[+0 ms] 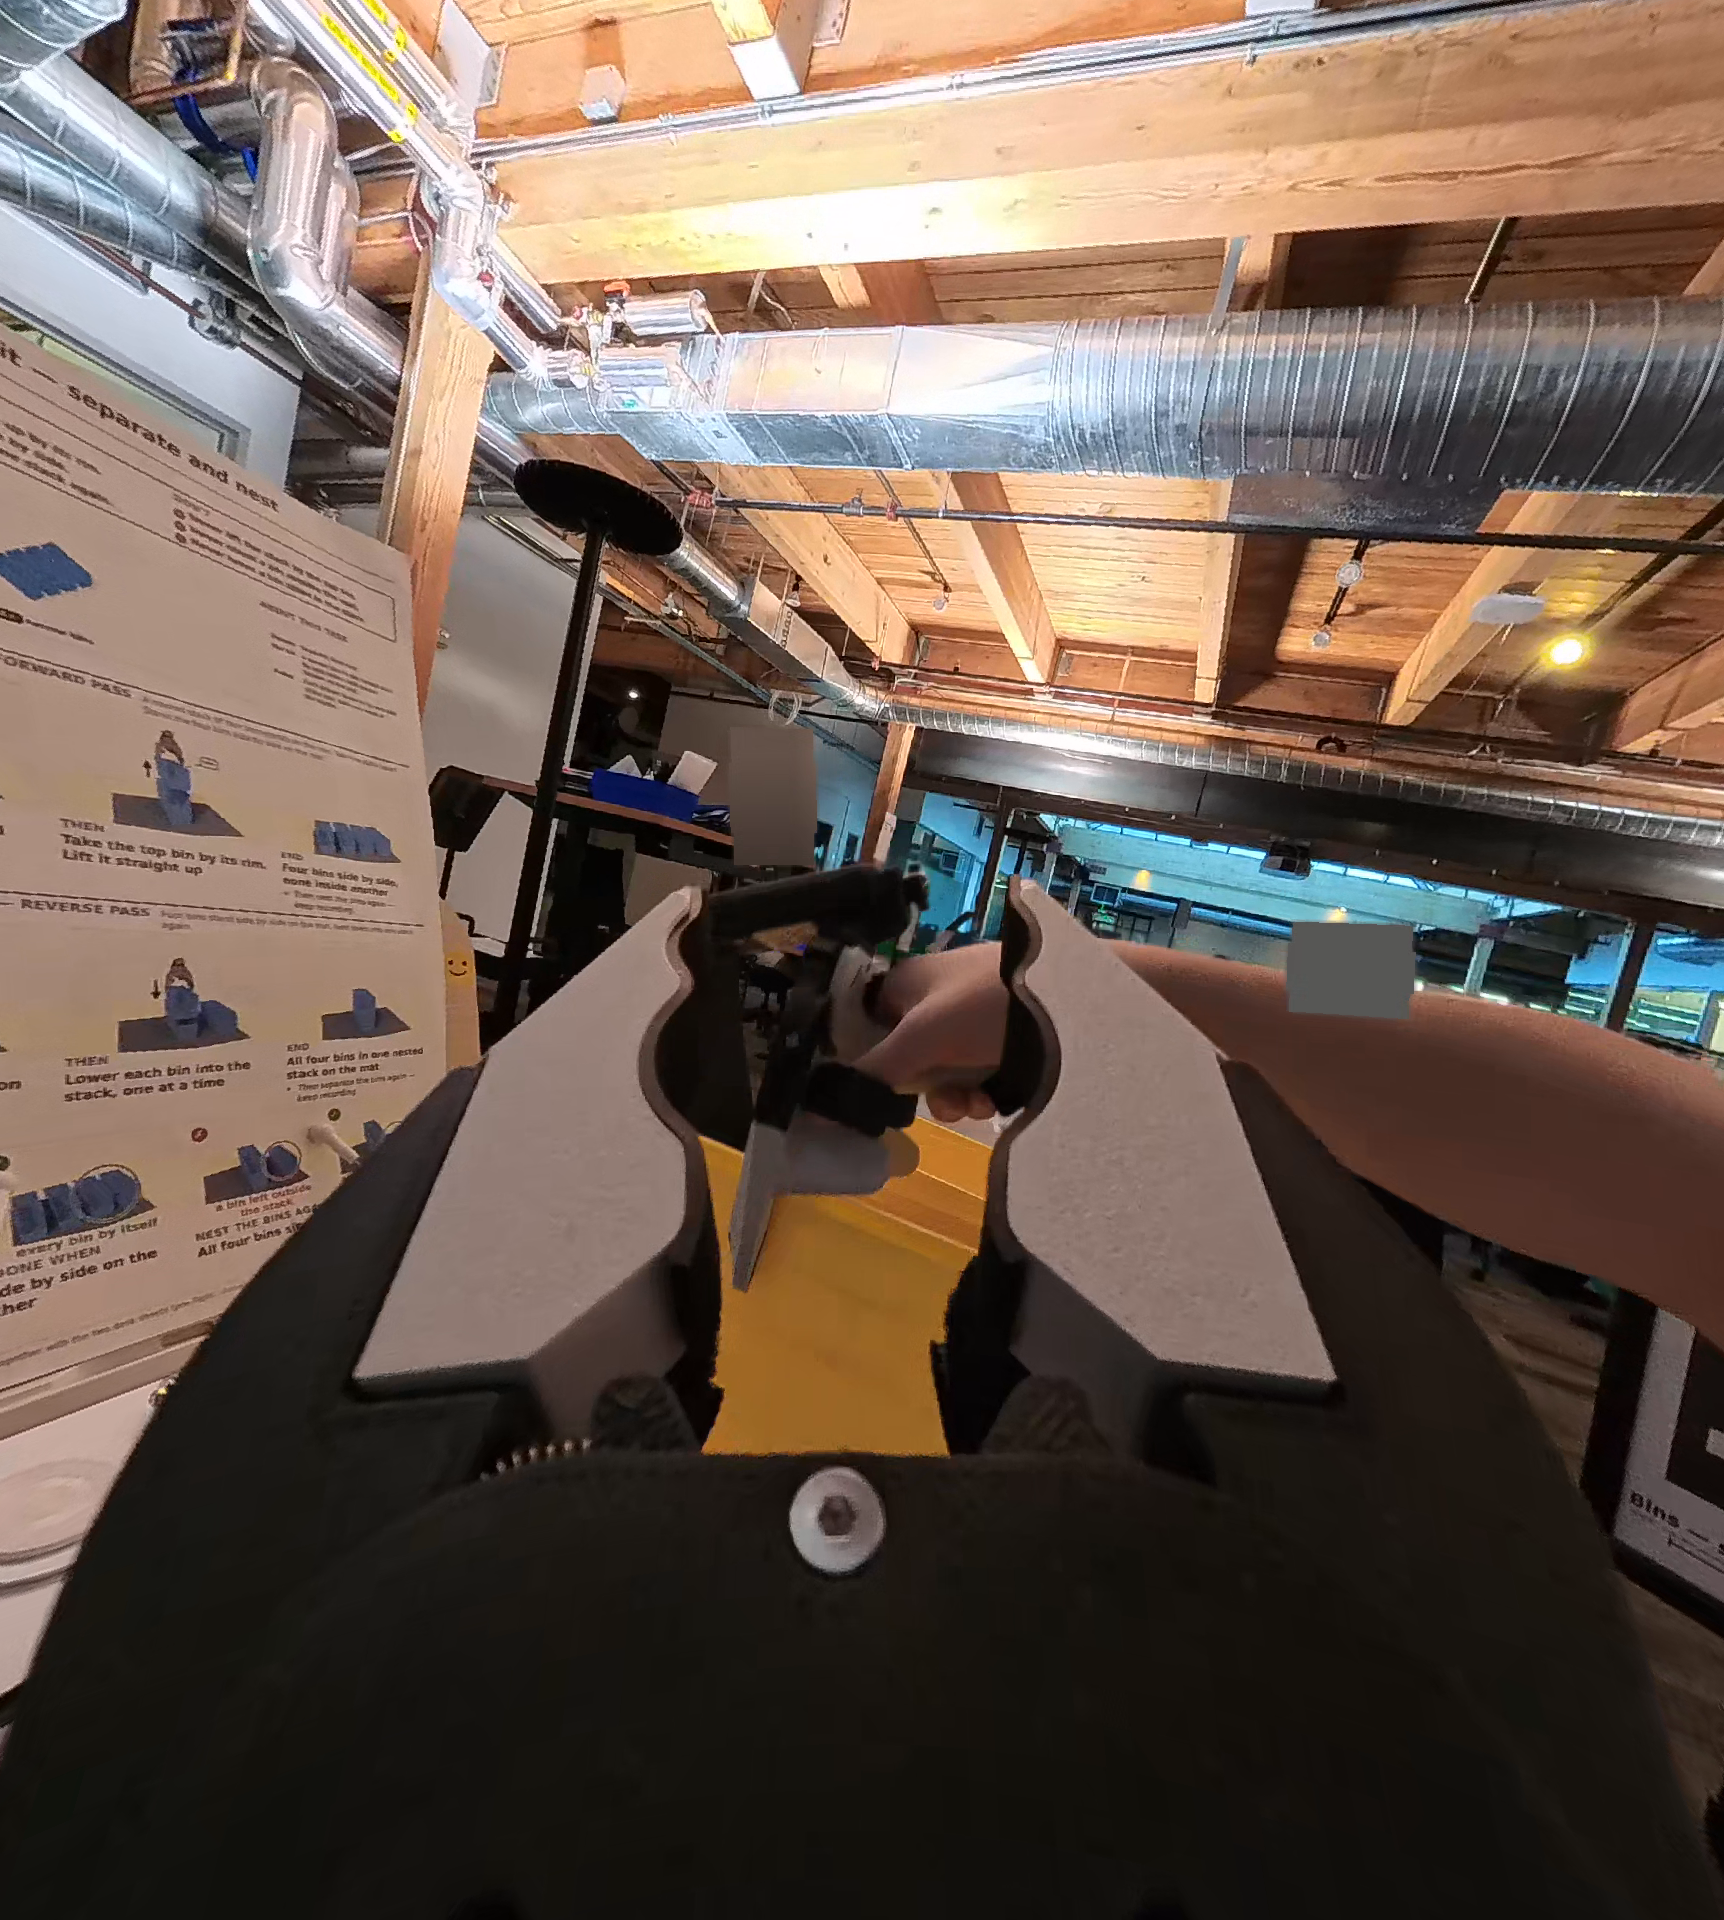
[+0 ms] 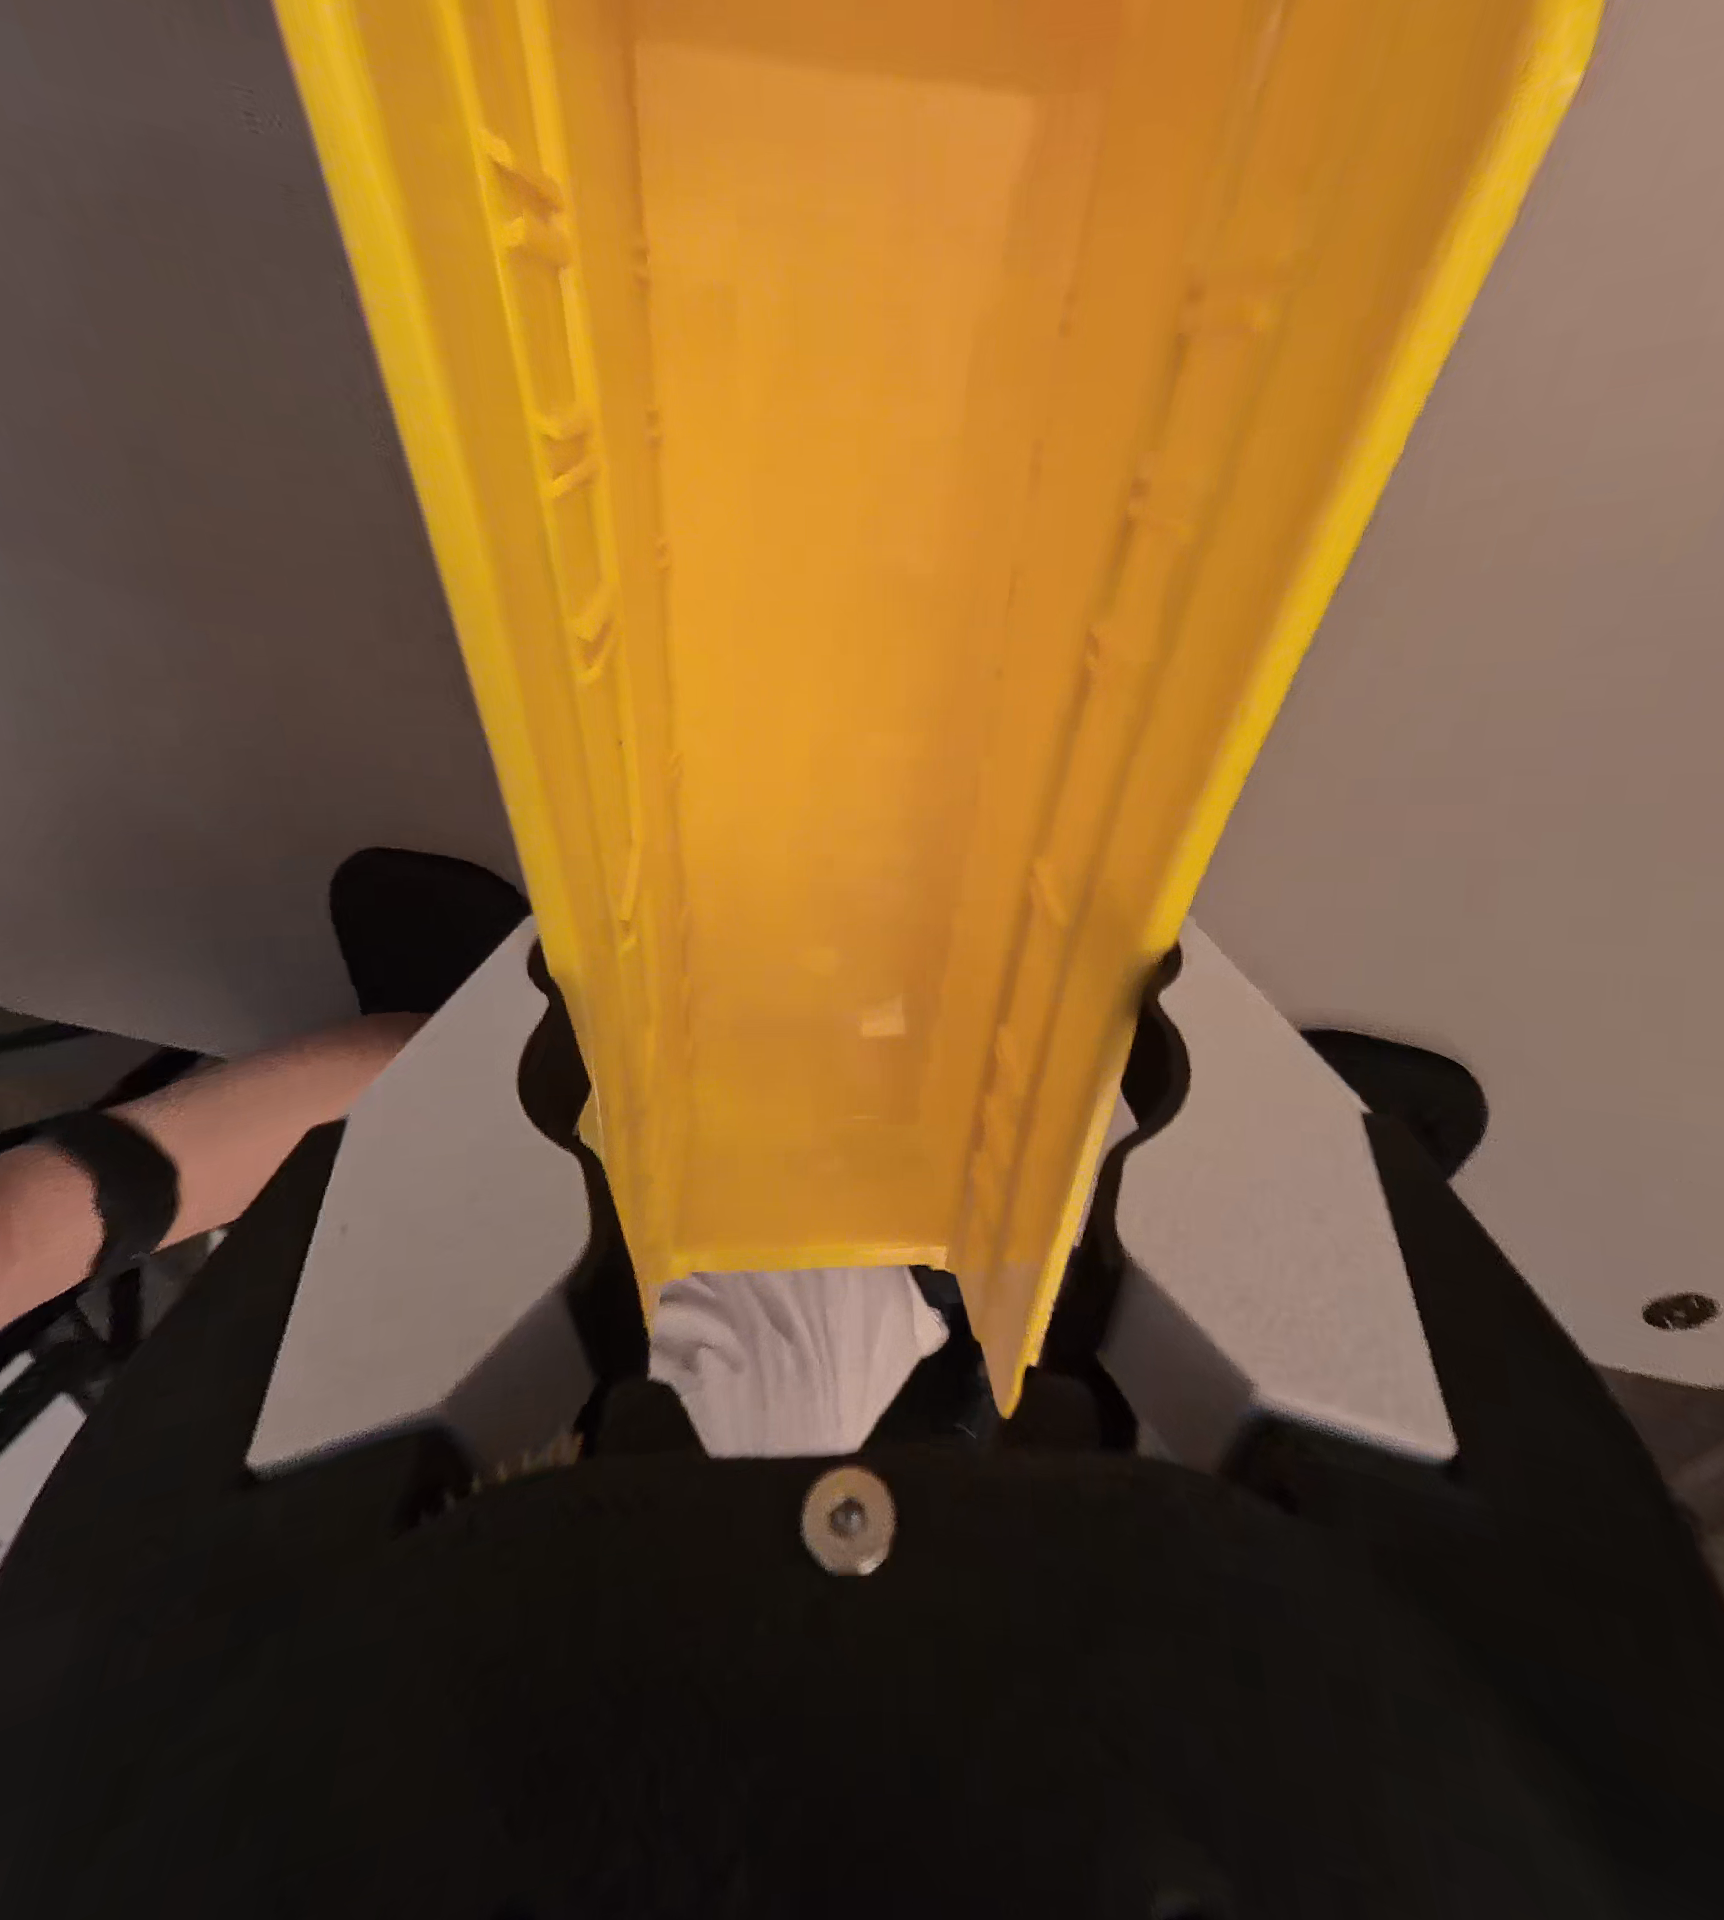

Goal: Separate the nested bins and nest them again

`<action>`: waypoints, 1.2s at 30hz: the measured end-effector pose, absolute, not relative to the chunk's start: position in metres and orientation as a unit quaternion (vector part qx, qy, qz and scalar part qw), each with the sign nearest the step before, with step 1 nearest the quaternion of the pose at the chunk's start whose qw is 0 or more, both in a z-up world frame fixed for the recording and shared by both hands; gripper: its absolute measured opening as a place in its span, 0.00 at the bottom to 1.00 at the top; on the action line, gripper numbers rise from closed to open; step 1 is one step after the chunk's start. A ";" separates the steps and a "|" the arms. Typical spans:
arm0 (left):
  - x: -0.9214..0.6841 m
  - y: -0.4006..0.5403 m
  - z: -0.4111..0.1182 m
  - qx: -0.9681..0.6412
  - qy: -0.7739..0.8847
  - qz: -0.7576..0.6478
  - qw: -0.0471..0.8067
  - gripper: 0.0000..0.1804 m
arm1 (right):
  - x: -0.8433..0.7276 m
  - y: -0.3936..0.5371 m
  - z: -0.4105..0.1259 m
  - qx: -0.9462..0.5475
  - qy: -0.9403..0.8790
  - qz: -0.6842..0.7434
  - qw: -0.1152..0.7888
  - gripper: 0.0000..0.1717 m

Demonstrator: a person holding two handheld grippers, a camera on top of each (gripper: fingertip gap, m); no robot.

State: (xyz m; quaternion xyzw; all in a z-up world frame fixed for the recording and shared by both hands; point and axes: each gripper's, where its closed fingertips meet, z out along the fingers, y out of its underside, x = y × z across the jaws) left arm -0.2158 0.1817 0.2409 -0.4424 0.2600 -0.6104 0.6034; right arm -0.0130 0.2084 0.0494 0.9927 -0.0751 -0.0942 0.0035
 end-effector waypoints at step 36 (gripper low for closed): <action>-0.199 0.177 0.233 -0.463 0.280 -0.612 0.576 0.30 | -0.011 0.239 -0.014 0.994 -0.100 0.019 -0.039 0.67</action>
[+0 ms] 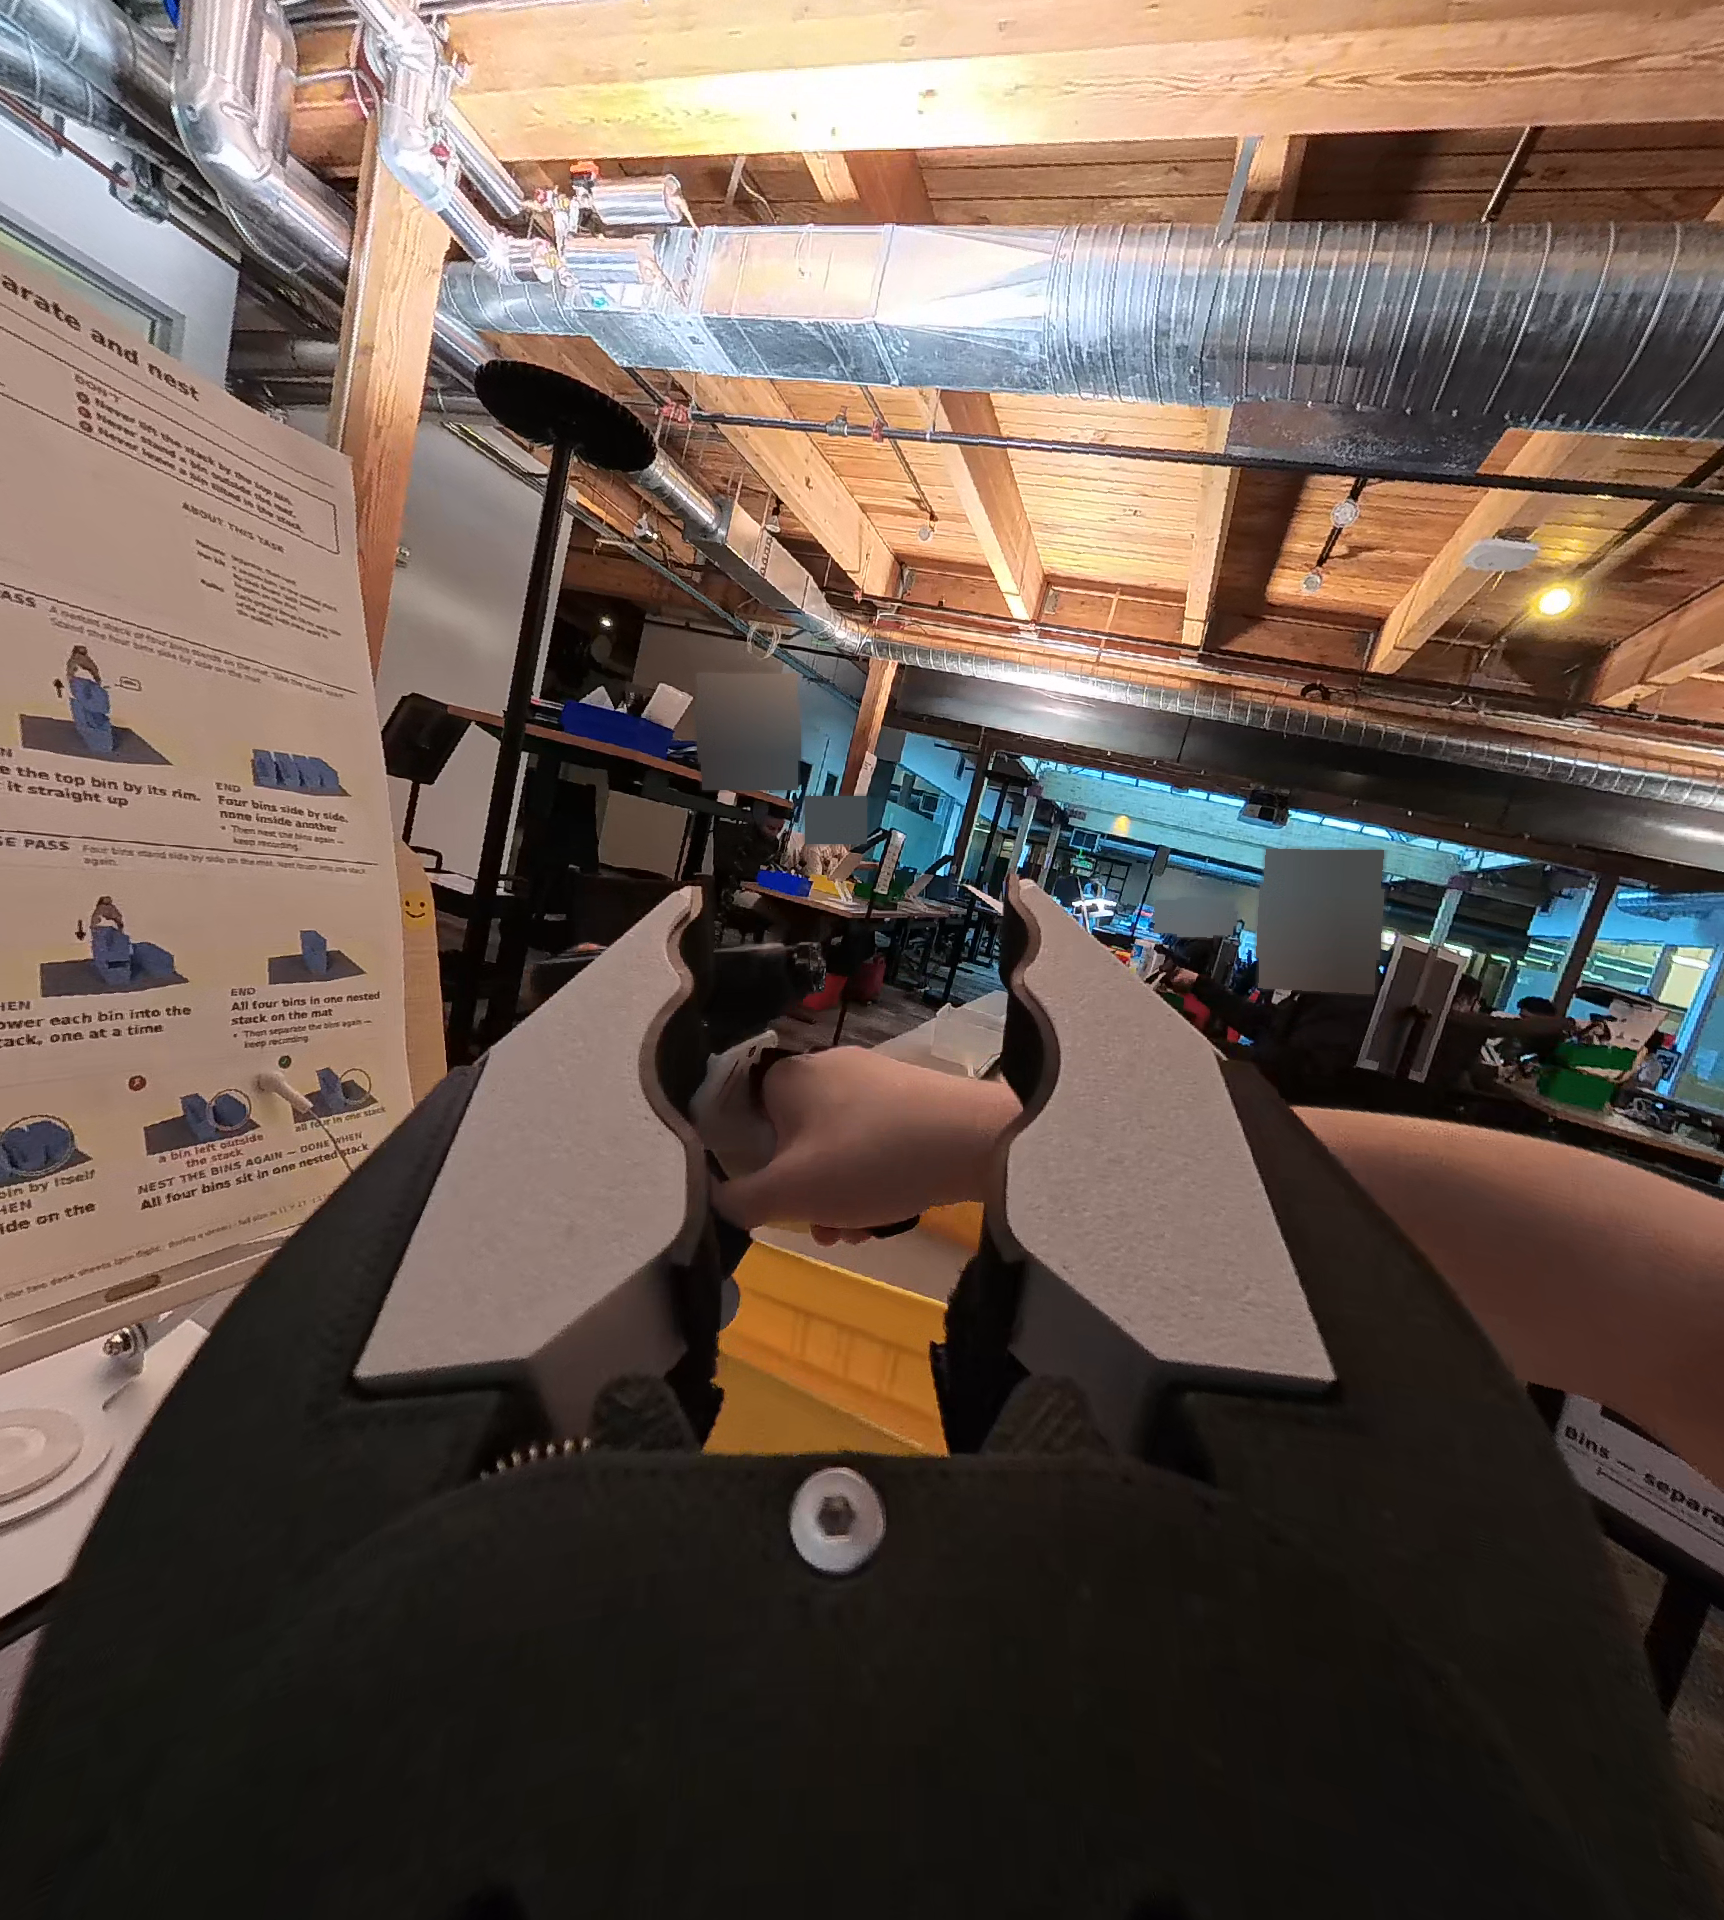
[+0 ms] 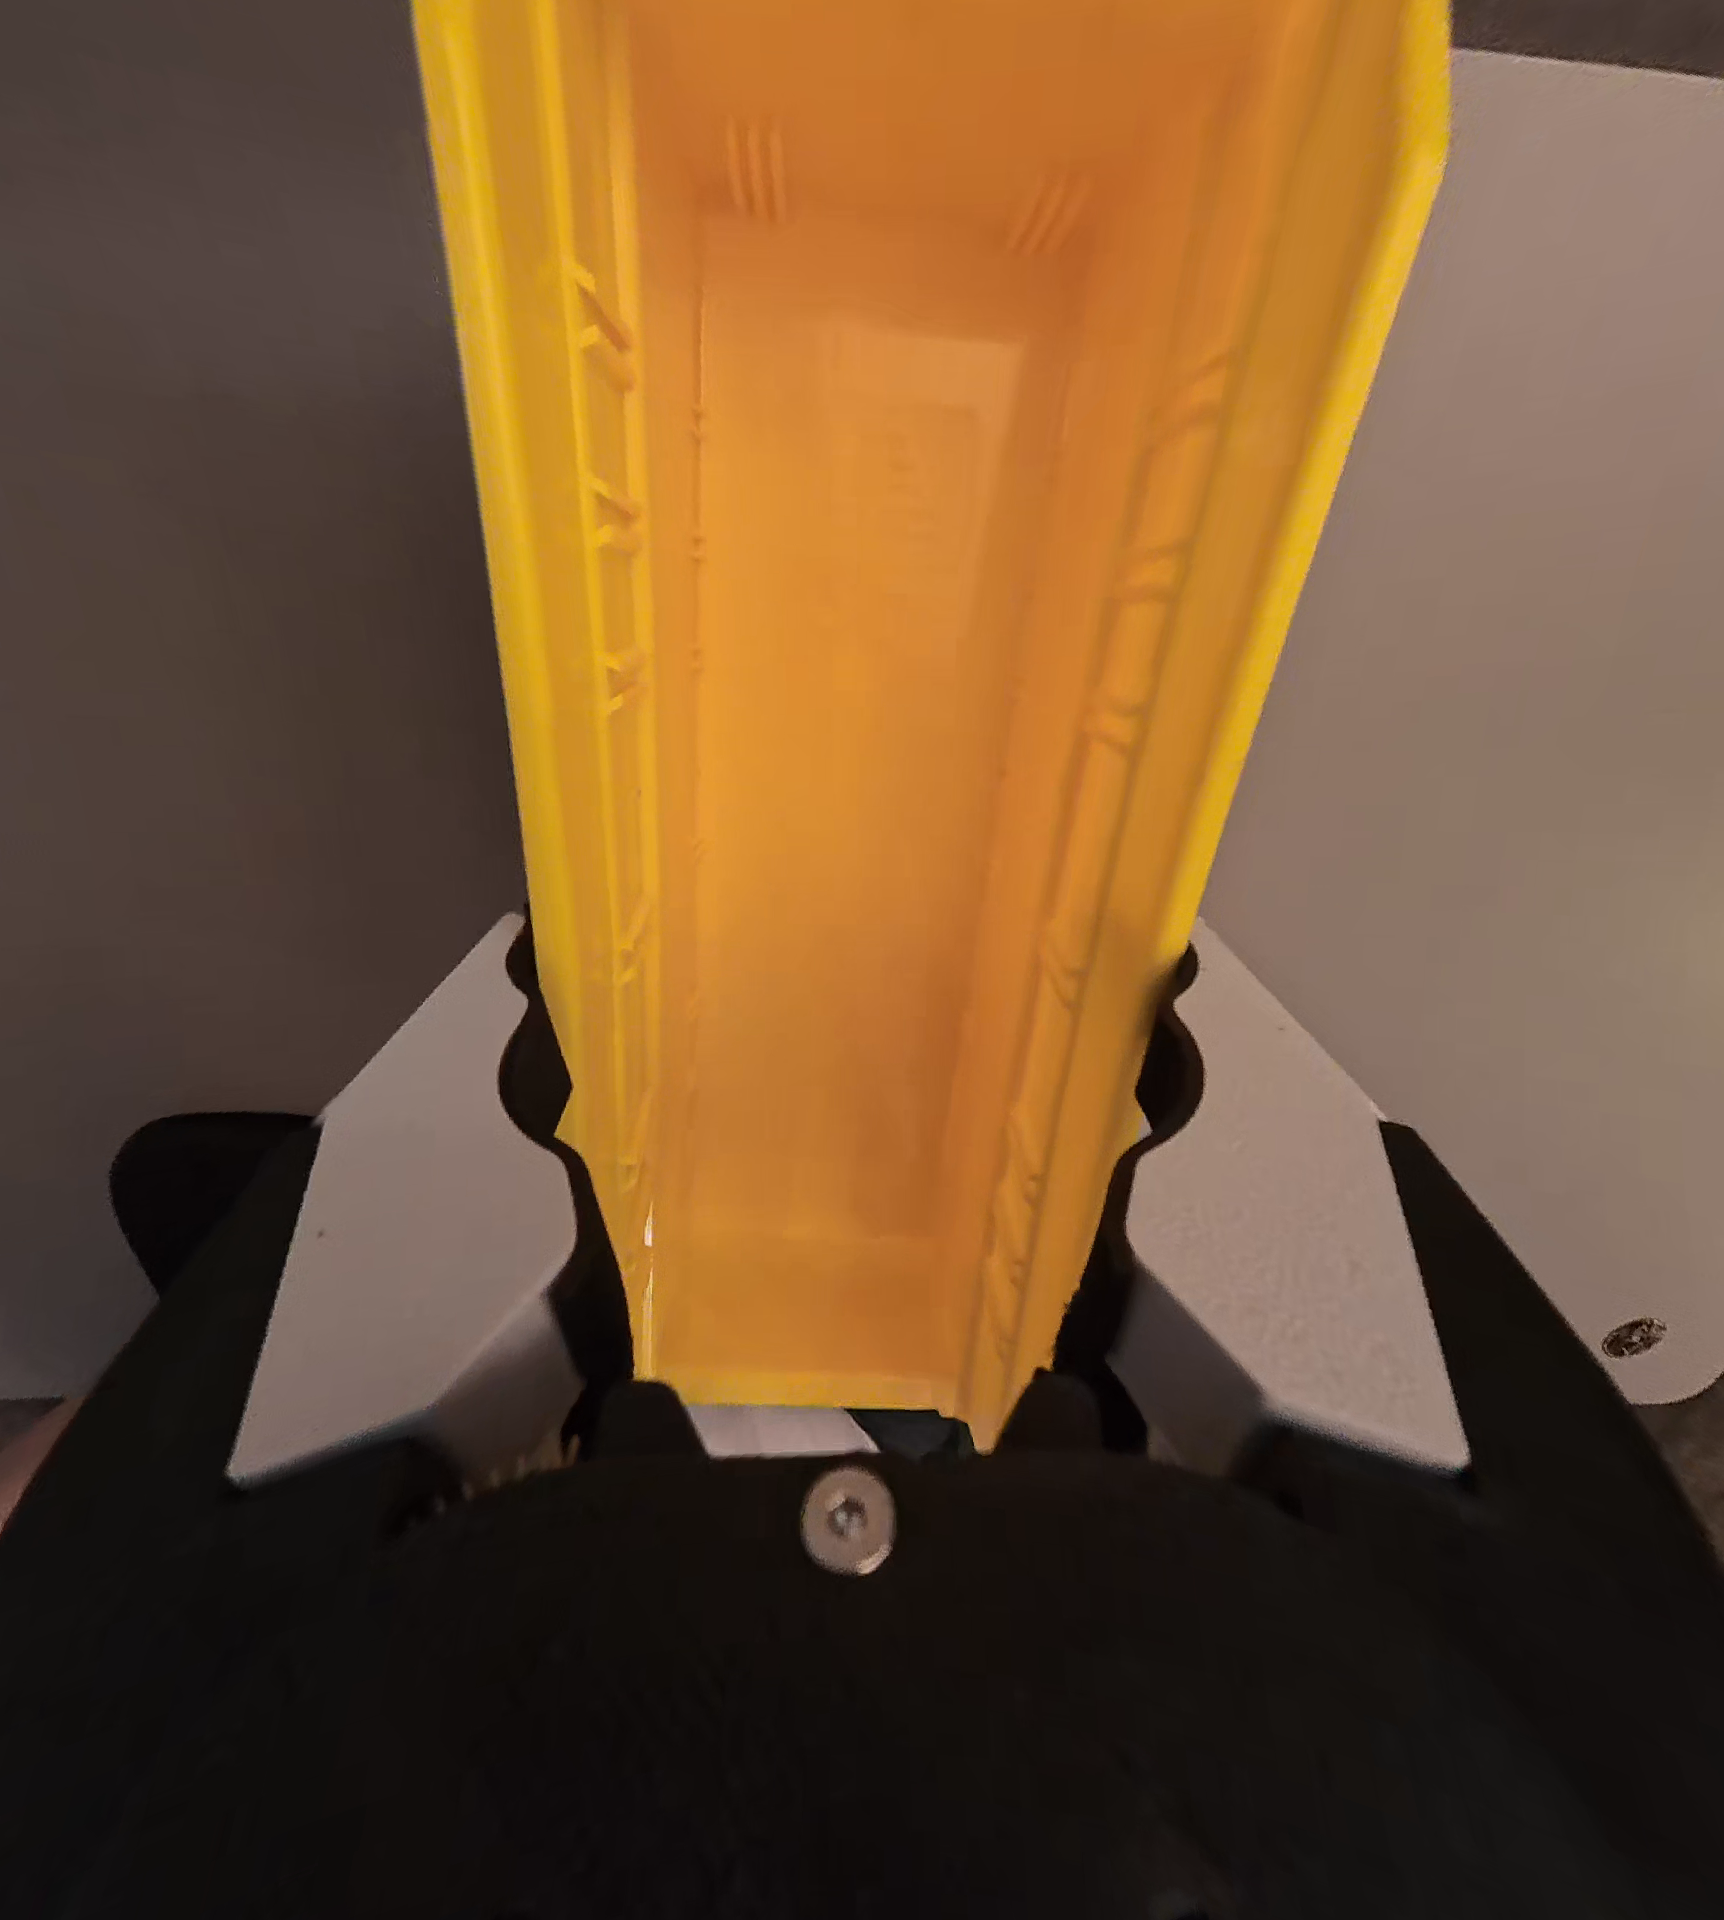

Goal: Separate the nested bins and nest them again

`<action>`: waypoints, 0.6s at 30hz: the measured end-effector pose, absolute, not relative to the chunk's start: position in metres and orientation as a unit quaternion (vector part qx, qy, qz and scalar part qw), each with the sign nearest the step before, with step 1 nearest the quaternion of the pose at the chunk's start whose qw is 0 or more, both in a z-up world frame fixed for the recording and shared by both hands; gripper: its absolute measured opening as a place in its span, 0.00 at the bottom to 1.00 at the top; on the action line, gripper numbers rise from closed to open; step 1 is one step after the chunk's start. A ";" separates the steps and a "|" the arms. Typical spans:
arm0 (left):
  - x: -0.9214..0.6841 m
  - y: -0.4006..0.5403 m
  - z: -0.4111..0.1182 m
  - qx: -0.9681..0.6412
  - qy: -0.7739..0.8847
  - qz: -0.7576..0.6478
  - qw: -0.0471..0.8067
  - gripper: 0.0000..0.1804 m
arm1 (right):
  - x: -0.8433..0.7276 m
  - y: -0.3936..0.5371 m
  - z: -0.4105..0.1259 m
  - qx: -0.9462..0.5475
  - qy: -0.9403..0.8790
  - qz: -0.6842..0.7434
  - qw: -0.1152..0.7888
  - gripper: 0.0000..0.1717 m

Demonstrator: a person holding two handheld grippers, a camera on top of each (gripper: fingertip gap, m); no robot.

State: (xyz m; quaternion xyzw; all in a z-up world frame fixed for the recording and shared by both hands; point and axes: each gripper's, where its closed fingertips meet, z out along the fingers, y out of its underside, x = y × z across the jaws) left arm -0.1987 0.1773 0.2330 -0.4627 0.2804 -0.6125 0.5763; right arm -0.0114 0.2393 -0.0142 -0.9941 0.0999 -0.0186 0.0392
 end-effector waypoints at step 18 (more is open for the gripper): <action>-0.195 0.176 0.231 -0.465 0.276 -0.640 0.546 0.29 | -0.005 0.265 -0.004 -0.970 0.096 0.006 0.221 0.63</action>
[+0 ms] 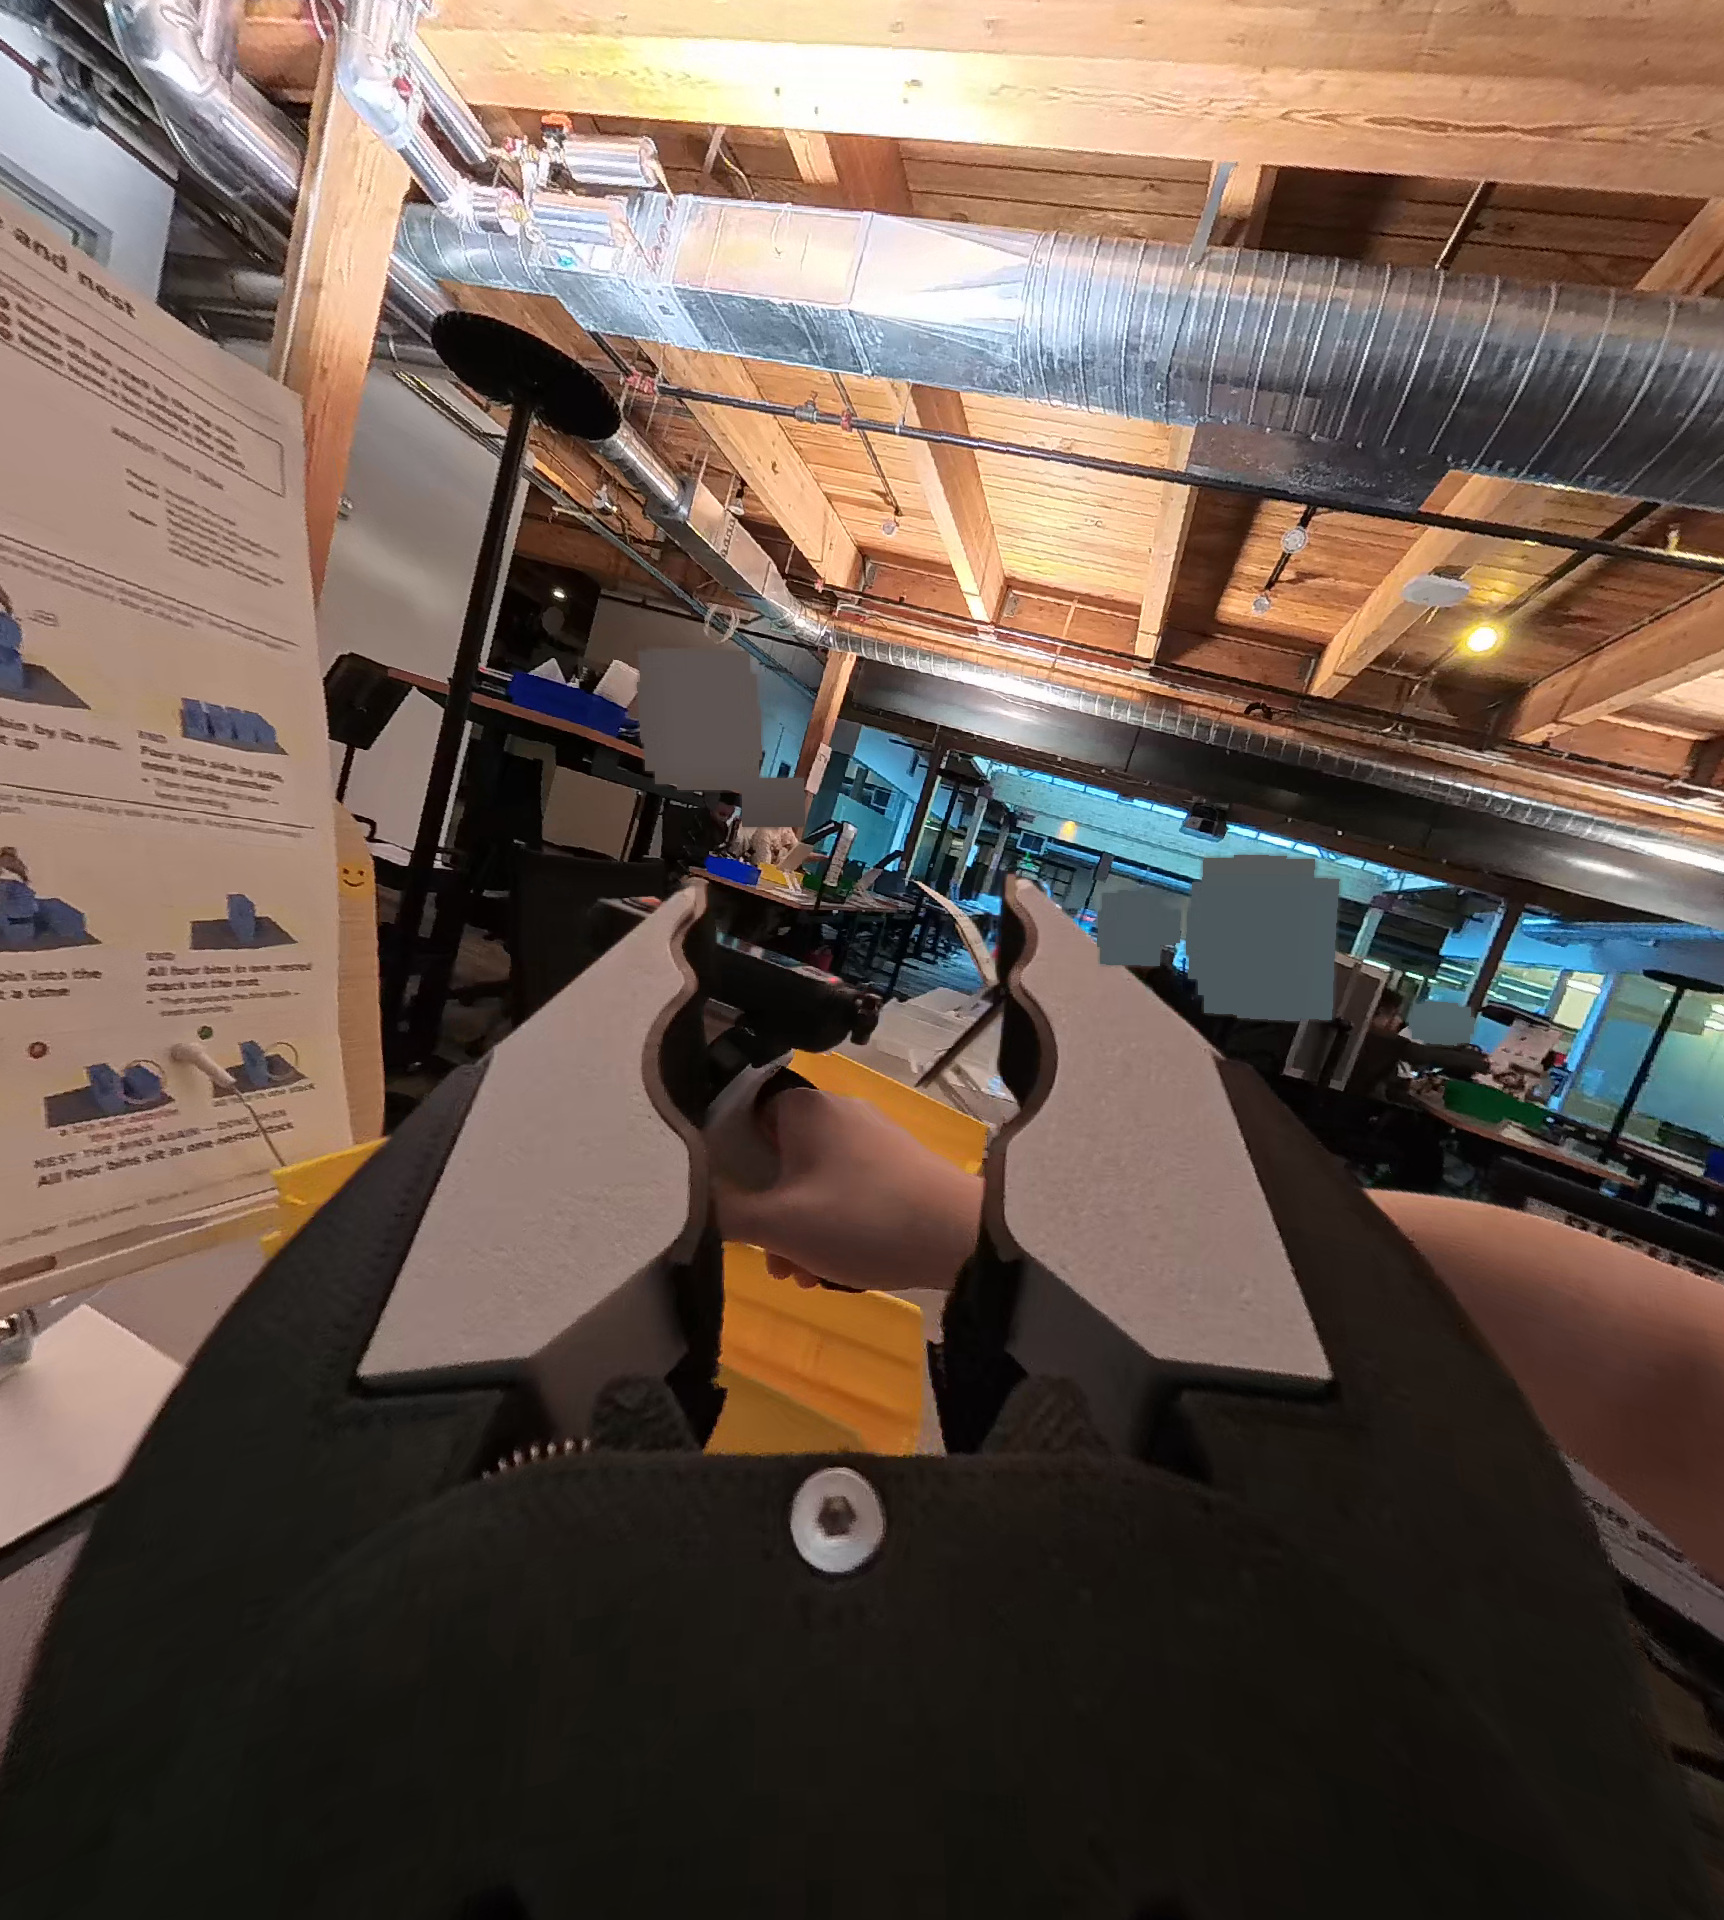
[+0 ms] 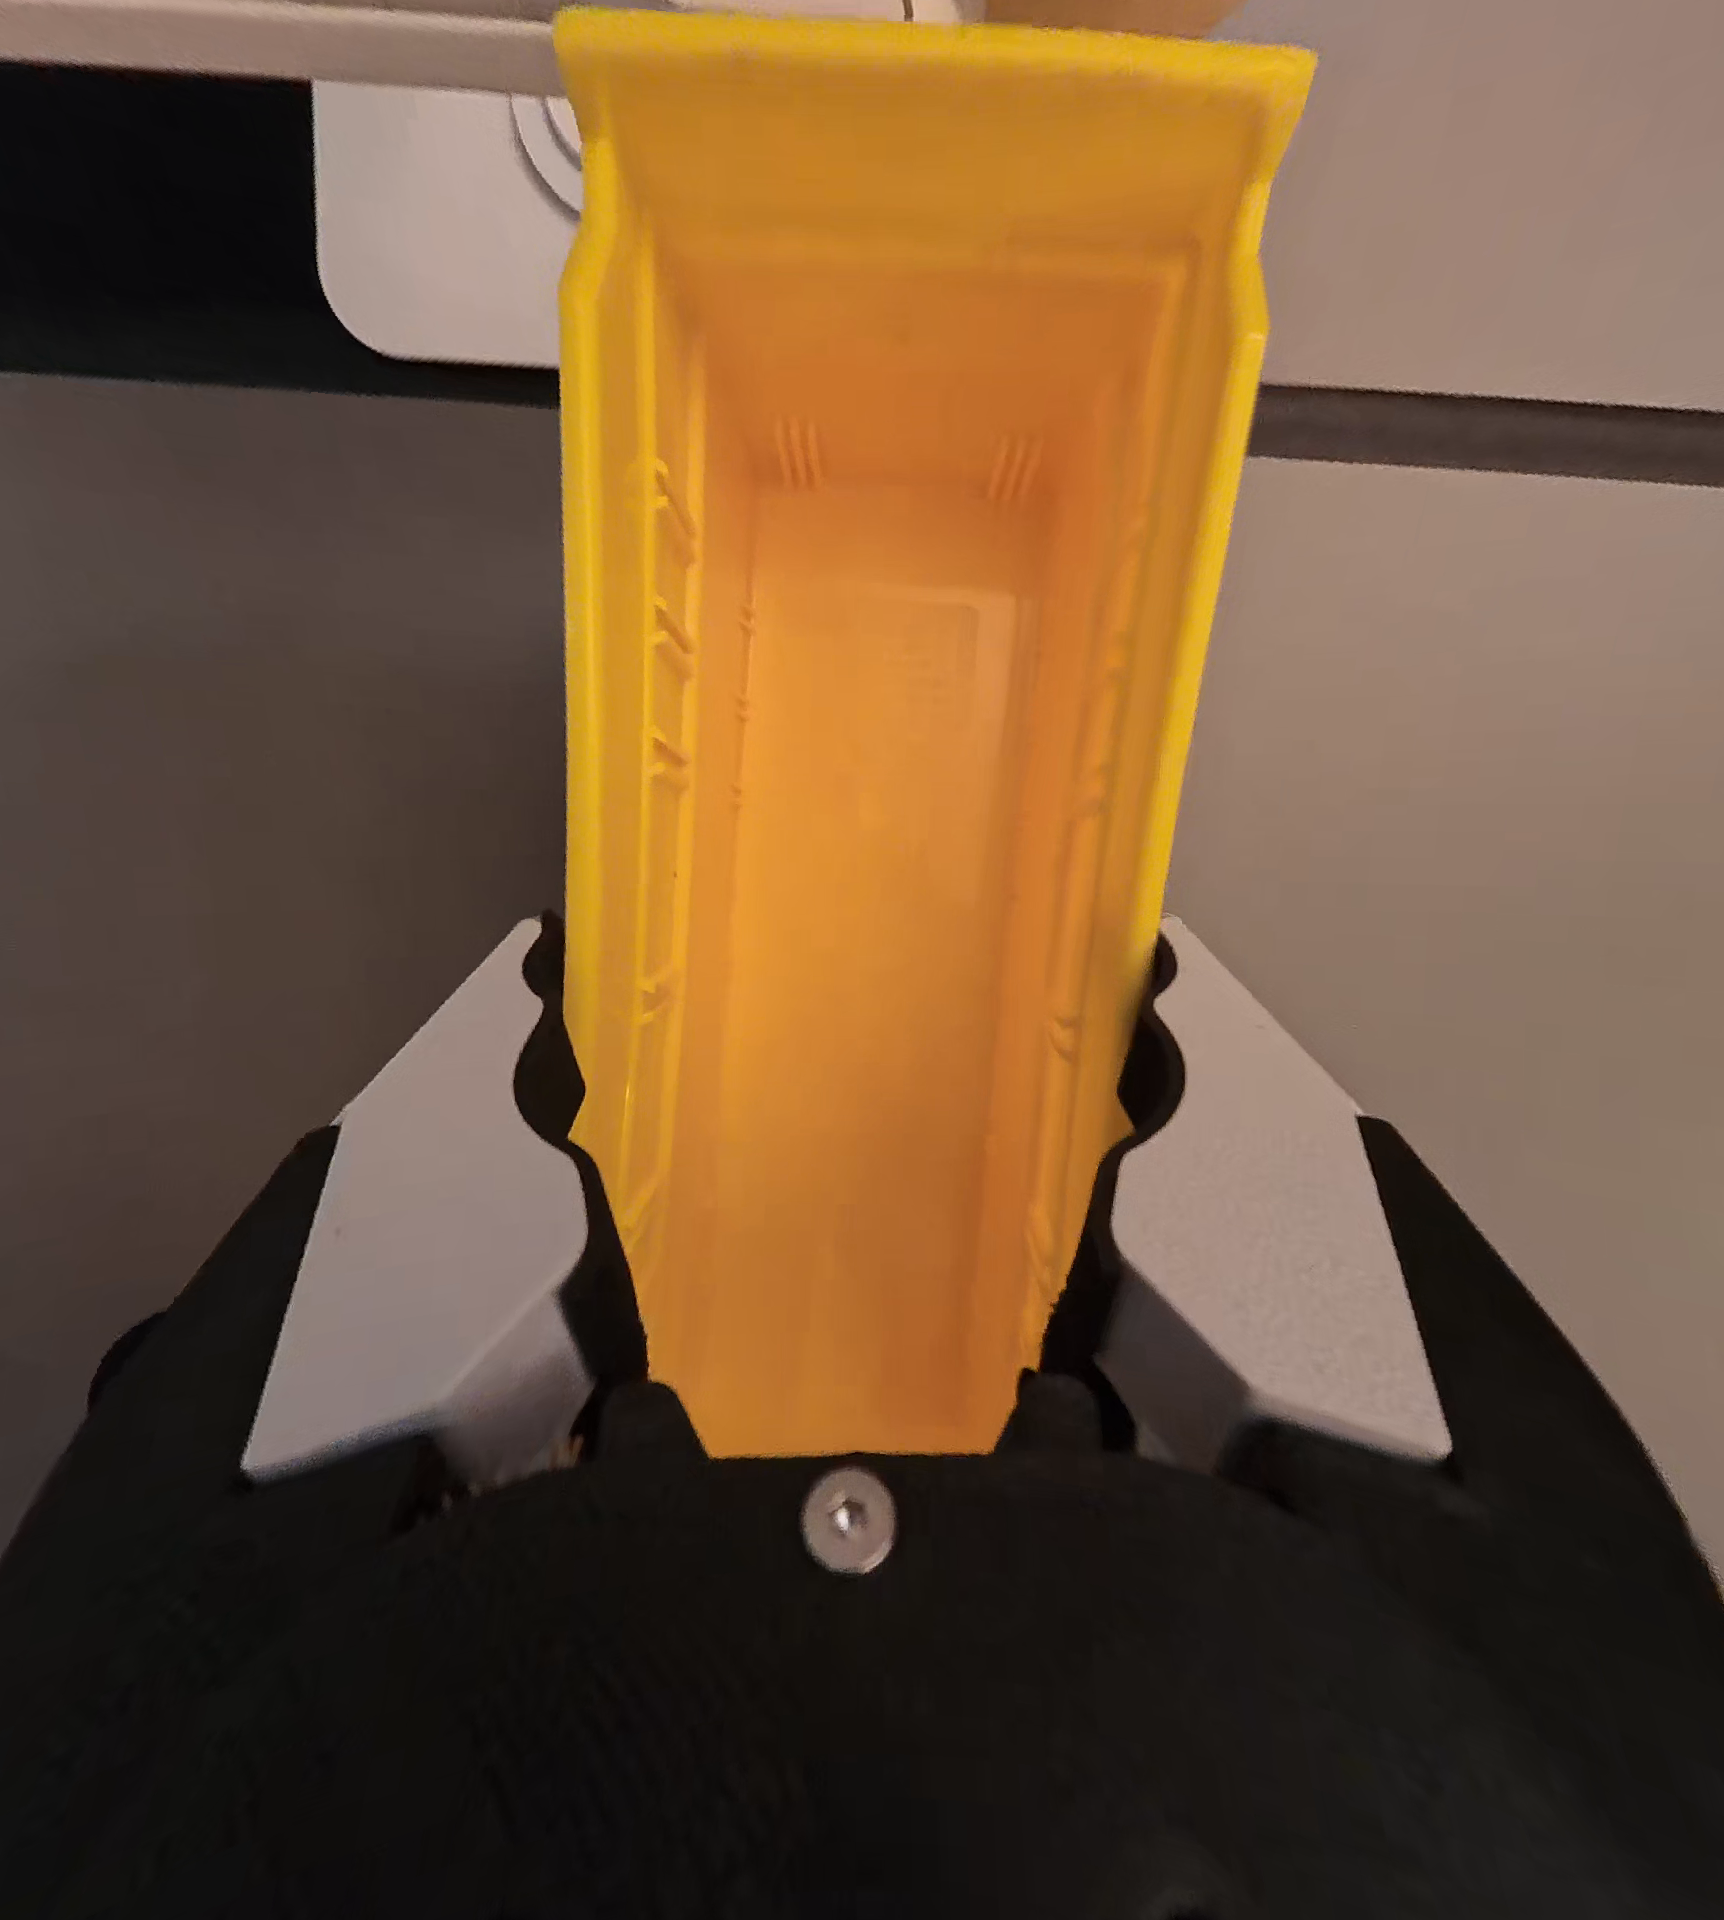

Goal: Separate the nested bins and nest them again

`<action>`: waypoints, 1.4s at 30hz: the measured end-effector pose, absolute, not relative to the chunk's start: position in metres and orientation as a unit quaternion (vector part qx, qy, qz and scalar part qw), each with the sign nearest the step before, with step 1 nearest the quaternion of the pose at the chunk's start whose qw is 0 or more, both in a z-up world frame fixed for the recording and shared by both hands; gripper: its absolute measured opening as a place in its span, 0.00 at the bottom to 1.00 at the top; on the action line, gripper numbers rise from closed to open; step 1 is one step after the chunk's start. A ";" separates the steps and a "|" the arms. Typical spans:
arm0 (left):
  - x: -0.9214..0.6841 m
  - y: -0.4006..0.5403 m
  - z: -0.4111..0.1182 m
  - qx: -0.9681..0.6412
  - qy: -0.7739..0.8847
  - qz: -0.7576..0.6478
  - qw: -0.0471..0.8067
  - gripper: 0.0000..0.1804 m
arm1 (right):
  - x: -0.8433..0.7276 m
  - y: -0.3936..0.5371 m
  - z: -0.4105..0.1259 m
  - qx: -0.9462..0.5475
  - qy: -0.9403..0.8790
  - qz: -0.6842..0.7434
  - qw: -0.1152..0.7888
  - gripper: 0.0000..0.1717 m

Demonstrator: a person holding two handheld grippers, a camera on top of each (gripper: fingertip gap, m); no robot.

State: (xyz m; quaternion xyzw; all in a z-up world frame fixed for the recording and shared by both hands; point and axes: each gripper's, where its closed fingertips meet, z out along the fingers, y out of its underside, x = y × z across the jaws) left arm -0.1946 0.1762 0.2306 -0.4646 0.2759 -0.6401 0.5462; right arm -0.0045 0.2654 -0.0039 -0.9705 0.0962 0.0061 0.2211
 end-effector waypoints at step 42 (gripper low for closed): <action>-0.169 0.165 0.222 -0.498 0.309 -0.585 0.561 0.33 | 0.004 0.193 0.282 -0.770 -0.206 -0.305 0.520 0.70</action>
